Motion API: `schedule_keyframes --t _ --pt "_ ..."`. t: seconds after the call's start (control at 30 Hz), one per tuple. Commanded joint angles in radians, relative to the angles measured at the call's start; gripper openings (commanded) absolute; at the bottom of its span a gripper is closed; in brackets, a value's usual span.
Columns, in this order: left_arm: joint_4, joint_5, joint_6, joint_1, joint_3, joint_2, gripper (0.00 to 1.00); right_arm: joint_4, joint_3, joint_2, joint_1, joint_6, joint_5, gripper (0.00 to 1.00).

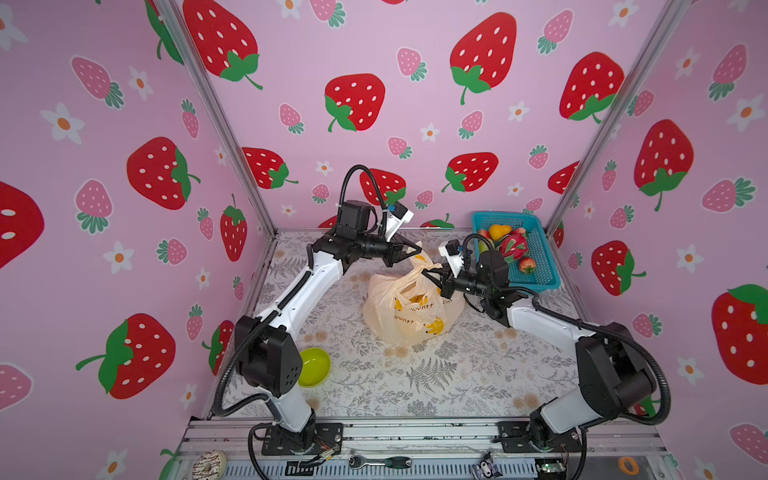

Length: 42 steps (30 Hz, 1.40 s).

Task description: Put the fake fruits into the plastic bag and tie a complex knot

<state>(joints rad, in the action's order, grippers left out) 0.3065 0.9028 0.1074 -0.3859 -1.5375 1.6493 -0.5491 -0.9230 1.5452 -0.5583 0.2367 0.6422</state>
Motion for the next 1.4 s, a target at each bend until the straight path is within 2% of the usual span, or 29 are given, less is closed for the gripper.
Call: schedule_keyframes --t 0.0,0.13,0.27,0.43,0.73,0.97,1.17,1.37 --pt "-0.196 -0.084 -0.007 -0.018 0.147 -0.093 0.00 -0.017 -0.003 -0.012 0.000 0.123 -0.072 0.02" --pt "-0.313 -0.208 -0.025 -0.052 0.288 -0.148 0.00 -0.030 -0.003 -0.008 -0.001 0.199 -0.102 0.03" --pt "-0.355 -0.305 0.009 -0.094 0.382 -0.175 0.00 -0.029 -0.014 0.006 -0.001 0.237 -0.108 0.04" --pt "-0.408 -0.385 0.026 -0.106 0.461 -0.168 0.00 -0.021 -0.026 0.011 0.000 0.171 -0.076 0.07" --pt "-0.448 -0.365 0.021 -0.117 0.478 -0.120 0.00 -0.032 -0.024 0.026 0.000 0.081 -0.015 0.12" --pt "-0.414 -0.379 0.067 -0.118 0.482 -0.118 0.00 -0.009 -0.033 0.036 0.005 0.023 0.010 0.18" --pt "-0.387 -0.376 0.084 -0.118 0.471 -0.124 0.00 0.028 -0.042 0.042 0.008 -0.037 0.032 0.19" --pt "-0.338 -0.390 0.133 -0.118 0.457 -0.125 0.00 0.114 -0.067 0.035 0.013 -0.112 0.063 0.28"
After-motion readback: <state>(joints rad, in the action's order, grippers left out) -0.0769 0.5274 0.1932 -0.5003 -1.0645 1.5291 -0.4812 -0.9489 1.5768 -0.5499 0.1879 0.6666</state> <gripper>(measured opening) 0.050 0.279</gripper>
